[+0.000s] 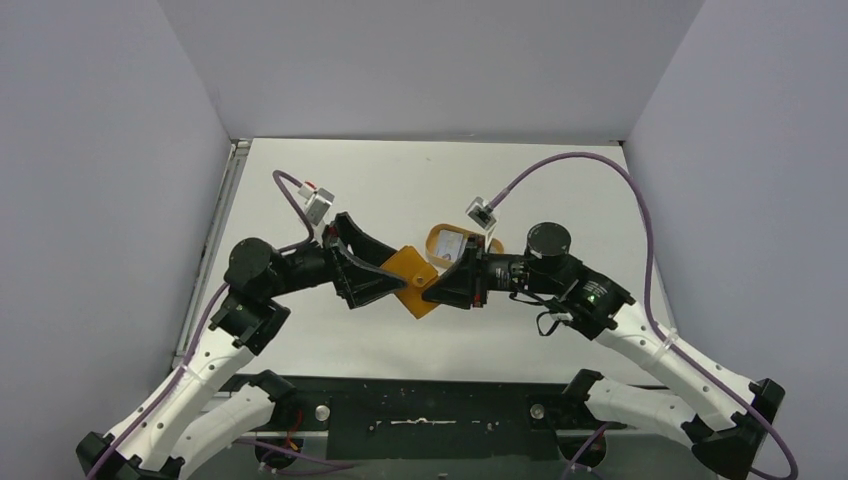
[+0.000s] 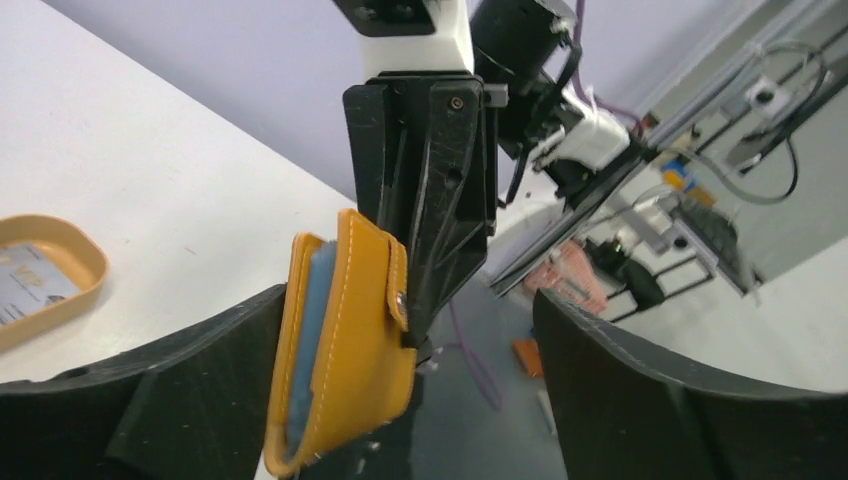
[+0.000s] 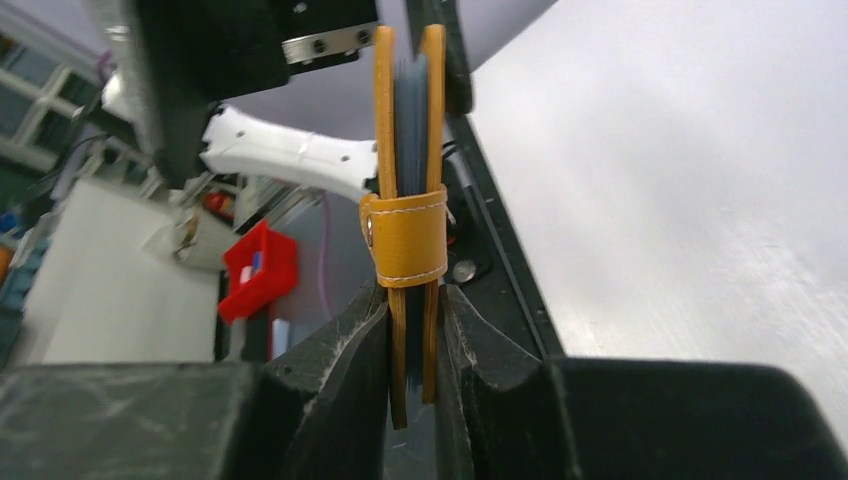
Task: Put the credit cards into the card holder
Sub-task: Close the card holder at the center of the board.
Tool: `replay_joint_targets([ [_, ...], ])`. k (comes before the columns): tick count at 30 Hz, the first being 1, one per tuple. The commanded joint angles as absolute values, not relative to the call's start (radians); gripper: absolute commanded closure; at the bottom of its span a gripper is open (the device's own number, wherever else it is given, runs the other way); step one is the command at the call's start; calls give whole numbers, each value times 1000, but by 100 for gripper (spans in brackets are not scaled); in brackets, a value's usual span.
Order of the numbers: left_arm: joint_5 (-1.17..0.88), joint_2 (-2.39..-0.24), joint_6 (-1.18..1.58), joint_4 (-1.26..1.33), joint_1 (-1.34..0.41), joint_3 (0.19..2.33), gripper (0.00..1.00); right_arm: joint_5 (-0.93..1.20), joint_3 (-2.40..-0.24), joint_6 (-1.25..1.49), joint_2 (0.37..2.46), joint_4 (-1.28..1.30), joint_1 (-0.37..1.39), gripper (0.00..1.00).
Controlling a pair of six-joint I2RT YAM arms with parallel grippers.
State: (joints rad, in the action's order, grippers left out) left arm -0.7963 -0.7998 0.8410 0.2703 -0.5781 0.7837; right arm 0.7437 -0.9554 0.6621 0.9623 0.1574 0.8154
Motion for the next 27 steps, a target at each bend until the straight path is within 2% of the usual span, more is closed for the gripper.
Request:
replay_joint_targets([
  [1, -647, -739, 888, 344, -580, 715, 8, 472, -984, 592, 884, 173, 817, 100],
  [8, -488, -713, 1033, 553, -580, 540, 5, 392, -926, 619, 836, 95, 816, 100],
  [16, -555, -925, 1247, 988, -585, 523, 9, 402, -829, 731, 837, -136, 817, 100],
  [18, -572, -959, 1260, 1023, -593, 540, 10, 392, -812, 748, 838, -163, 817, 100],
  [22, -584, -974, 1250, 999, -597, 556, 24, 371, -787, 772, 840, -203, 818, 100],
  [25, -581, -978, 1247, 980, -597, 554, 47, 364, -774, 783, 840, -221, 819, 100],
  [27, -583, -984, 1242, 965, -597, 555, 57, 361, -769, 787, 841, -226, 818, 100],
])
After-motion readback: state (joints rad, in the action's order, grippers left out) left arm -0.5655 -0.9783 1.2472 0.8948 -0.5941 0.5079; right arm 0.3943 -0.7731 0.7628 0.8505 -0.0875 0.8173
